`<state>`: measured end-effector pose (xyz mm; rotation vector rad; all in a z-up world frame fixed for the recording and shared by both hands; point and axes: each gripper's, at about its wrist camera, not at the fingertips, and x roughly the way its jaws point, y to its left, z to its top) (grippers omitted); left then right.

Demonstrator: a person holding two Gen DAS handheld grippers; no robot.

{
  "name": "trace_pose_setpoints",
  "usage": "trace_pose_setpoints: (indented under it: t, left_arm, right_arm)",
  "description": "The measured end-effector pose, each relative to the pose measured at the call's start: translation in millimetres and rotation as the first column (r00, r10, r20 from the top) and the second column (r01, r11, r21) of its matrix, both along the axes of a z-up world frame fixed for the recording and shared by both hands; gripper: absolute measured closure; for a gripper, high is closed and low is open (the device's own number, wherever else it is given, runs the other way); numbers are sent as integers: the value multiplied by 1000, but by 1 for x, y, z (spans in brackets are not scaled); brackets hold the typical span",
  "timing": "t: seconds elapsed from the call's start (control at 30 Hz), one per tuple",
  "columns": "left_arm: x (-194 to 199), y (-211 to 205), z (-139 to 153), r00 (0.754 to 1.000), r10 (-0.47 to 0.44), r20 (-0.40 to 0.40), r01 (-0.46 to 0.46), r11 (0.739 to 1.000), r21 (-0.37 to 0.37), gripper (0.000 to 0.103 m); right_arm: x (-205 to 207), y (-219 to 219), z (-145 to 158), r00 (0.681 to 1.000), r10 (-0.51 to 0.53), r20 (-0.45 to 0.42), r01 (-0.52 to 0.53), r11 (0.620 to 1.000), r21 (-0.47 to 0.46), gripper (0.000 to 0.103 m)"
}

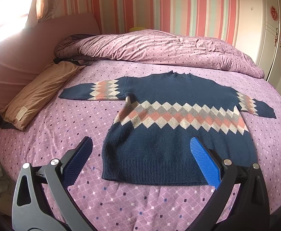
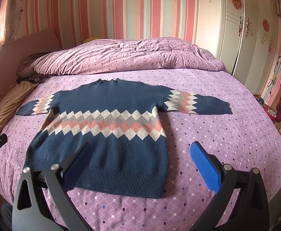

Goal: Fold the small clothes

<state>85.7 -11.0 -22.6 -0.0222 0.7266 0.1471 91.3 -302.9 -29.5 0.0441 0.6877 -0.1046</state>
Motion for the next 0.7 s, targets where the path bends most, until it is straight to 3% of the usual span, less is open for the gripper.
trace_pose_setpoints:
  t: [0.47,0.57,0.7]
  left_arm:
    - [4,-11,-11,1000,-7,-17,7,1000,16,3]
    - [19,-25,-17,999,-18,-31,18,1000,12,3]
    - [51,-64,-21,999,-47,-14,47,998,49,3]
  right_arm:
    - [-1,-16,-8,1000,13,-3,-13,999,41,1]
    - [10,-45,-19,1000,-7,-20,6,1000,-7,1]
    - [44,-126,-32,997,-71,-31,70,997,-29,2]
